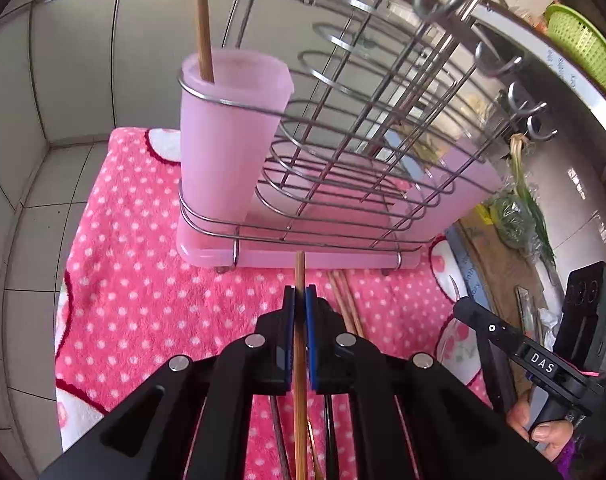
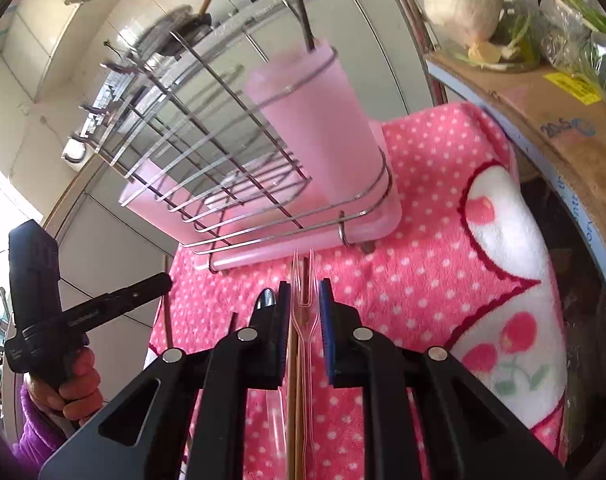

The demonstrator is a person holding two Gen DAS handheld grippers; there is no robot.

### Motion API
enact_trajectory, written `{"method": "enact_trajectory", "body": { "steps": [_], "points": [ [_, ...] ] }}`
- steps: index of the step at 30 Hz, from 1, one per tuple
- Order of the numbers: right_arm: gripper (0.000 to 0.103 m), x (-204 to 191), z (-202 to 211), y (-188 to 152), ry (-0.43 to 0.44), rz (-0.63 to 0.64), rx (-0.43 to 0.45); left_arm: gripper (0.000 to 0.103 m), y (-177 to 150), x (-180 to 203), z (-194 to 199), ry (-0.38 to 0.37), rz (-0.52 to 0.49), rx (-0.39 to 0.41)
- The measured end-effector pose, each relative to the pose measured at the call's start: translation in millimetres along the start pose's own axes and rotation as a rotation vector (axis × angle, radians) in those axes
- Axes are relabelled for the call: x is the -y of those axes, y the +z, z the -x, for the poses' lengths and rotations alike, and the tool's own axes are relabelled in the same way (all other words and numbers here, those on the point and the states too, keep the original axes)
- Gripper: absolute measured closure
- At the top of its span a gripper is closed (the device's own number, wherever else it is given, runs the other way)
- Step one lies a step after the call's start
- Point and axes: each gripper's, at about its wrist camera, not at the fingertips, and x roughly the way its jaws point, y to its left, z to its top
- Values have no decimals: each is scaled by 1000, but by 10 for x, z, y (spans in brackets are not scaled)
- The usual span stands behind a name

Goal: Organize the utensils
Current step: 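Lift the chopstick and fork and carry them above the pink cup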

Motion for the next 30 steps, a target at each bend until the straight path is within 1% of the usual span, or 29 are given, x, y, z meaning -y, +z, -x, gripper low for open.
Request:
{"method": "enact_trajectory", "body": {
  "steps": [2, 5, 9, 11, 14, 17, 20, 24, 30],
  "points": [
    [88, -51, 94, -10, -8, 24, 34, 99, 11, -4, 170, -12, -1, 49],
    [88, -92, 148, -16, -19, 37, 59, 99, 1, -38, 419, -55, 18, 117],
    [88, -177, 241, -24, -23, 44, 87, 99, 0, -128, 669, -90, 37, 167],
    [88, -210, 301, -25, -15, 42, 97, 99, 20, -84, 749, -98, 35, 194],
    [88, -307, 423, 1, -28, 74, 141, 99, 15, -51, 931, -112, 27, 258],
    [88, -379, 547, 50, -16, 87, 167, 99, 74, 4, 1087, -124, 18, 290],
    [88, -459, 700, 171, -11, 111, 206, 99, 174, 80, 1293, -116, -15, 341],
    [88, -526, 866, 375, 8, 123, 247, 99, 347, 135, 1543, -131, -24, 390],
    [88, -640, 1080, 774, 37, 124, 314, 99, 630, 224, 1957, -125, -54, 481]
  ]
}}
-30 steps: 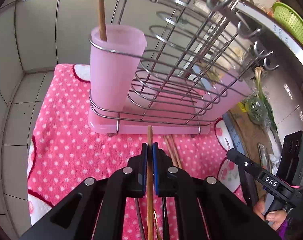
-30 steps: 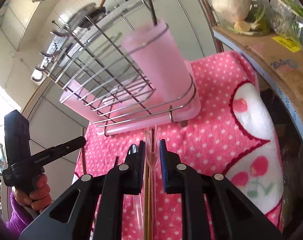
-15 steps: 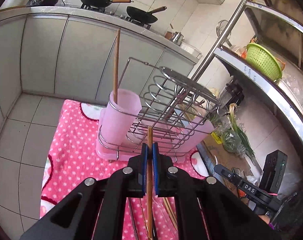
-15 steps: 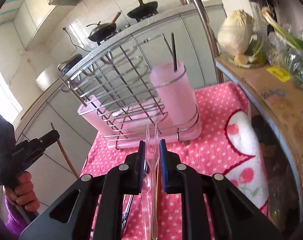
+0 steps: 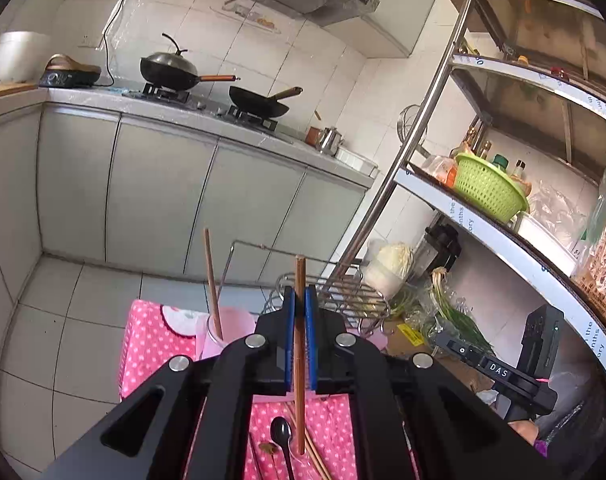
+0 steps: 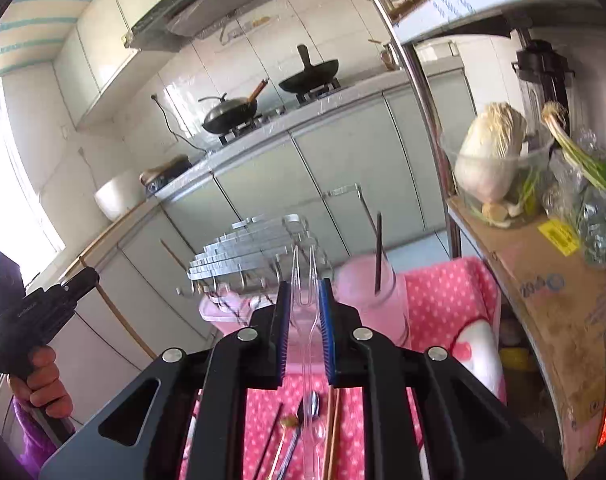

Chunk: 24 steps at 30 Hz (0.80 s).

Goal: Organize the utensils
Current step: 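Lift the chopstick and fork and carry them above the pink cup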

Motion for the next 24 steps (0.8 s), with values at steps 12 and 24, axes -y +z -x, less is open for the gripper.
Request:
{"method": "enact_trajectory", "body": {
  "steps": [12, 24],
  "points": [
    [88, -177, -47, 988, -45, 80, 215, 99, 825, 60, 93, 57, -35, 161],
    [88, 194, -669, 965, -147, 111, 250, 99, 817, -354, -511, 160, -16, 140]
  ]
}}
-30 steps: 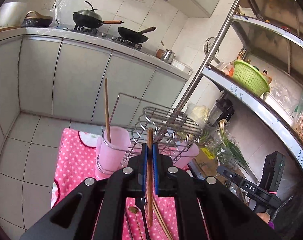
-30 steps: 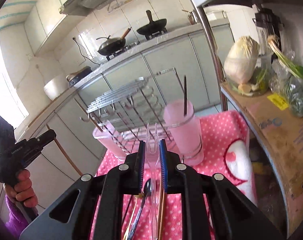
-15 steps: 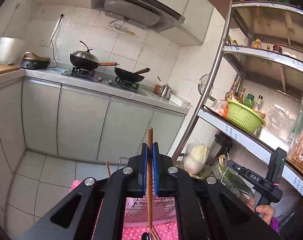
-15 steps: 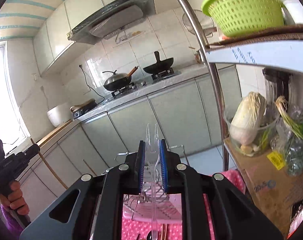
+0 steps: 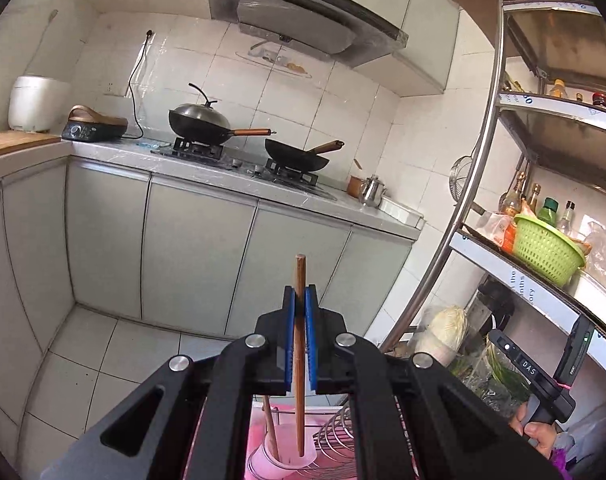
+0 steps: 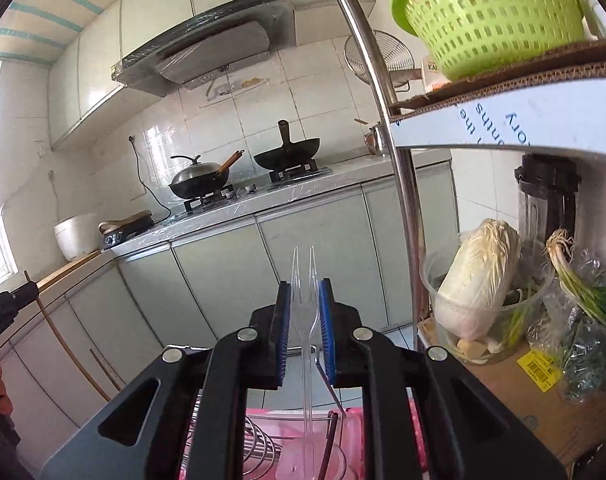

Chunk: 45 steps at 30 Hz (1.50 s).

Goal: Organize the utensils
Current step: 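Lift the chopstick and fork and carry them above the pink cup, then drop the chopstick and fork into the pink cup, opening both tools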

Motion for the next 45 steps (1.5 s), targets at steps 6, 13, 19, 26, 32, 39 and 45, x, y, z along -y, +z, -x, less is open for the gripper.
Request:
{"method": "enact_trajectory", "body": {
  "steps": [6, 13, 19, 26, 32, 39, 45],
  "points": [
    [88, 34, -25, -357, -3, -22, -53, 99, -335, -145, -217, 4, 24, -74],
    [88, 130, 68, -775, -13, -94, -131, 99, -734, -357, -343, 23, 74, -170],
    [88, 210, -72, -866, -20, -132, -196, 99, -753, -392, -532, 30, 89, -188],
    [88, 256, -291, -820, 2, -153, -237, 98, -700, -334, -753, 40, 85, -200],
    [74, 221, -354, -840, 6, -162, -305, 84, -727, -419, -793, 37, 157, -243],
    [61, 230, -274, -852, 10, -160, -306, 68, -720, -466, -700, 55, 172, -221],
    [61, 226, -142, -825, 9, -159, -295, 67, -703, -459, -580, 60, 167, -210]
  ]
}}
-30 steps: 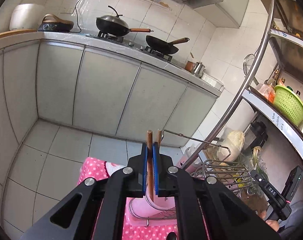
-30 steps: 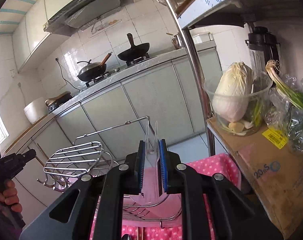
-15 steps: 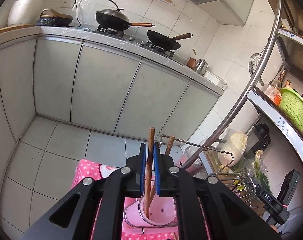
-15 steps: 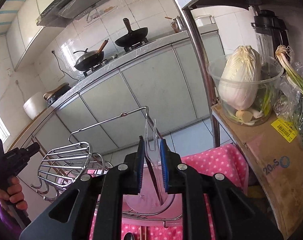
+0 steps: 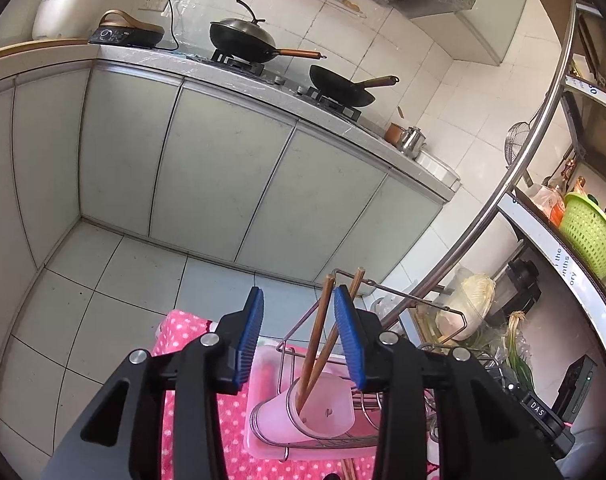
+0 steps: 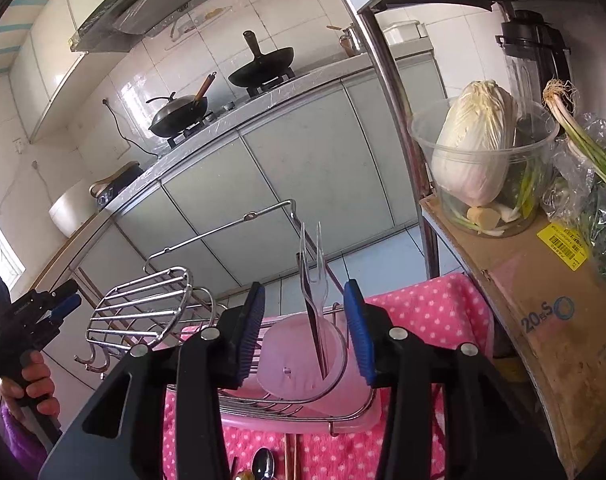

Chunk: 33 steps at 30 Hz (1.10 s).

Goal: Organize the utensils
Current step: 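Drop the chopstick and fork into the pink cup, opening both tools, then move both tools back down to the remaining utensils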

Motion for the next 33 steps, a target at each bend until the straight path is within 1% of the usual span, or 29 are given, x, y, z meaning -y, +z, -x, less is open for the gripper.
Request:
{"method": "enact_trajectory", "body": {
  "steps": [5, 9, 13, 17, 22, 26, 30, 33],
  "points": [
    [61, 17, 223, -100, 5, -1, 16, 67, -117, -56, 166, 4, -4, -4],
    [61, 67, 417, -297, 15, -30, 6, 67, -290, -136, 305, 22, -8, -23],
    [61, 67, 549, -560, -1, -18, -25, 67, -518, -221, 412, 29, -4, -52],
    [61, 88, 553, -849, -22, 6, -89, 67, -802, -256, 434, 66, -26, -109],
    [61, 123, 451, -1141, -28, 1, -177, 67, -1204, -206, 373, 93, -66, -201],
    [61, 118, 364, -1284, -28, 12, -227, 67, -1510, -121, 241, 95, -110, -296],
    [61, 128, 295, -1410, -24, 8, -271, 67, -1780, -56, 34, 92, -115, -407],
    [61, 197, 221, -1494, -14, -21, -311, 69, -1971, -20, -177, 79, -106, -524]
  ]
}}
